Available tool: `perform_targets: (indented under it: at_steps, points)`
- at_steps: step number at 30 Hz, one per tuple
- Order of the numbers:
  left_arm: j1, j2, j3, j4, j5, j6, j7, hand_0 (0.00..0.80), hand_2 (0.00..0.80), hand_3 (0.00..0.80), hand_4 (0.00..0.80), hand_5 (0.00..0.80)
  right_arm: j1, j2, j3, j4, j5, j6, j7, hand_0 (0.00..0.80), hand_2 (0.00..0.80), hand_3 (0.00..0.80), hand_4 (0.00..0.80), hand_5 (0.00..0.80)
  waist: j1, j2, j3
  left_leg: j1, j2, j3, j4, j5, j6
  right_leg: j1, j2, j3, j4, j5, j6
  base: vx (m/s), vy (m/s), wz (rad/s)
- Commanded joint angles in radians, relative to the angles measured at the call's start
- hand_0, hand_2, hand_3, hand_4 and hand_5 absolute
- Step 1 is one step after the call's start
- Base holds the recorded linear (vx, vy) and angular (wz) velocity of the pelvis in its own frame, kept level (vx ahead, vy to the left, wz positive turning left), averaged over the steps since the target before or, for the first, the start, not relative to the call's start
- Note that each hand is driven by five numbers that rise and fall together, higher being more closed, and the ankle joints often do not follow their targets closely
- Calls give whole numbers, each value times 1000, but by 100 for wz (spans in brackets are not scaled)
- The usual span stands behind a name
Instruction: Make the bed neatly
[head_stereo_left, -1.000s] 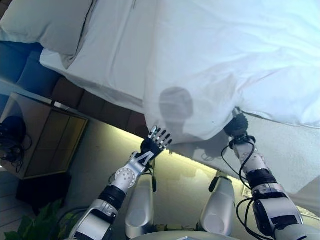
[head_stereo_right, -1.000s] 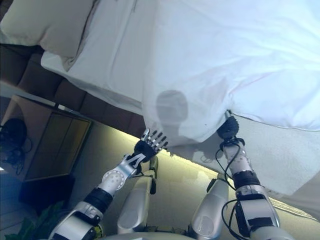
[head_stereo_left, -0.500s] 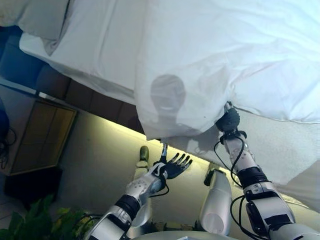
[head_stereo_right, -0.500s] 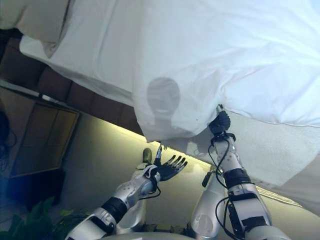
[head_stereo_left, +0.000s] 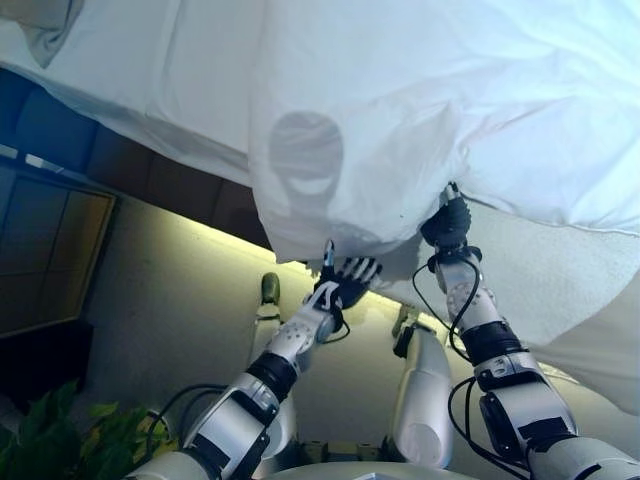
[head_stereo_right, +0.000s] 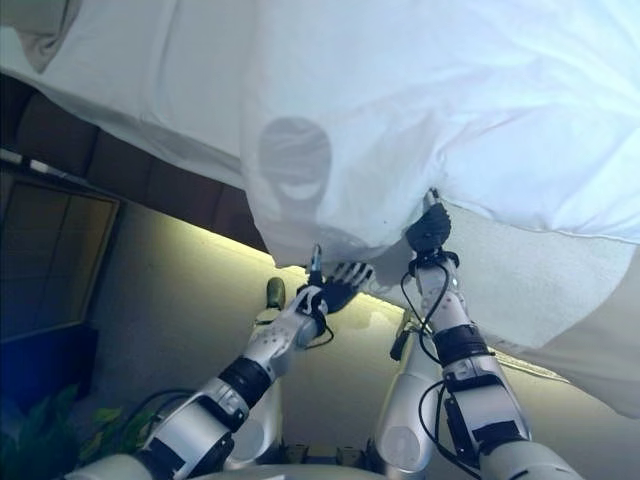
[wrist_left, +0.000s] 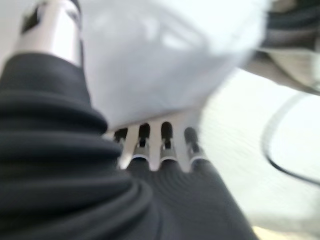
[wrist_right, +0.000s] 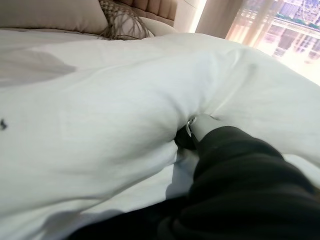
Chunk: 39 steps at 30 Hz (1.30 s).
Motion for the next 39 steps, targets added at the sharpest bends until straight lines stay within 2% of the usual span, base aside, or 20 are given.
perform_targets:
  at_steps: [1, 7, 11, 15, 20, 21, 22, 23, 27, 33, 39]
  points:
    - [-28, -59, -21, -123, -25, -77, 29, 0, 0, 0, 0, 0, -65, 36, 21, -171, 1, -30, 41, 800, 800, 800, 800, 800, -11, -31, 4, -41, 44, 0, -68, 139, 17, 70, -86, 29, -161, 195, 90, -38, 40, -12]
    - [-59, -65, -24, -202, -25, -215, 117, 0, 0, 0, 0, 0, -77, 37, 31, -202, -26, -30, 31, 800, 800, 800, 800, 800, -28, -34, 5, -43, 51, 13, -90, 152, 13, 65, -81, 32, -174, 198, 90, -13, 65, -4]
    - [-95, -62, -25, -256, -25, -339, 235, 0, 0, 0, 0, 0, -93, 34, 37, -220, -44, -6, 11, 800, 800, 800, 800, 800, -46, -34, 7, -38, 63, 26, -99, 159, 10, 63, -75, 40, -180, 196, 90, -6, 100, -7]
    - [-120, -54, -13, -289, -25, -411, 252, 0, 0, 0, 0, 0, -103, 30, 45, -227, -60, 15, -6, 800, 800, 800, 800, 800, -62, -30, 5, -35, 71, 40, -98, 159, 7, 57, -75, 49, -183, 193, 90, 1, 93, -9]
    - [-155, -28, 9, -276, -25, -448, 234, 0, 0, 0, 0, 0, -102, 24, 49, -214, -57, 36, -4, 800, 800, 800, 800, 800, -76, -16, -2, -32, 76, 58, -101, 168, 4, 57, -83, 55, -188, 192, 90, 6, 90, -11]
    - [-158, -25, 18, -270, -25, -446, 230, 56, 56, 56, 56, 56, -104, 21, 48, -209, -53, 37, -4, 800, 800, 800, 800, 800, -76, -12, -2, -31, 75, 60, -102, 169, 4, 58, -85, 54, -189, 192, 90, 3, 73, -5]
    - [-157, -24, 29, -265, -25, -438, 228, 558, 558, 558, 558, 558, -104, 19, 48, -203, -49, 37, 0, 800, 800, 800, 800, 800, -76, -8, -3, -30, 74, 62, -103, 170, 4, 59, -86, 53, -189, 191, 90, 0, 71, -4]
    - [-152, -28, 45, -256, -25, -429, 229, 800, 800, 800, 800, 800, -103, 16, 47, -198, -48, 38, 3, 800, 800, 800, 800, 800, -75, -2, -5, -28, 72, 64, -107, 171, 5, 60, -89, 51, -189, 190, 90, -2, 63, -4]
    - [-146, -41, 85, -208, -25, -407, 204, 800, 800, 800, 800, 800, -104, 19, 47, -203, -61, 32, -7, 800, 800, 800, 800, 800, -70, 4, -11, -26, 67, 59, -109, 172, 6, 62, -89, 49, -186, 184, 90, -8, 22, -6]
    - [-142, -62, 150, -165, -25, -385, 198, 800, 800, 800, 800, 800, -87, 43, 37, -199, -38, 2, -14, 800, 800, 800, 800, 800, -57, -7, -22, -29, 67, 45, -103, 169, 5, 87, -87, 33, -201, 179, 89, -15, -52, -2]
    - [-125, -26, 181, -126, -25, -342, 177, 800, 800, 800, 800, 800, -26, 78, 32, -170, -37, -41, -10, 800, 800, 800, 800, 800, -39, -22, -51, -18, 68, 26, -87, 154, 2, 129, -83, 15, -217, 180, 88, 13, -87, 1]
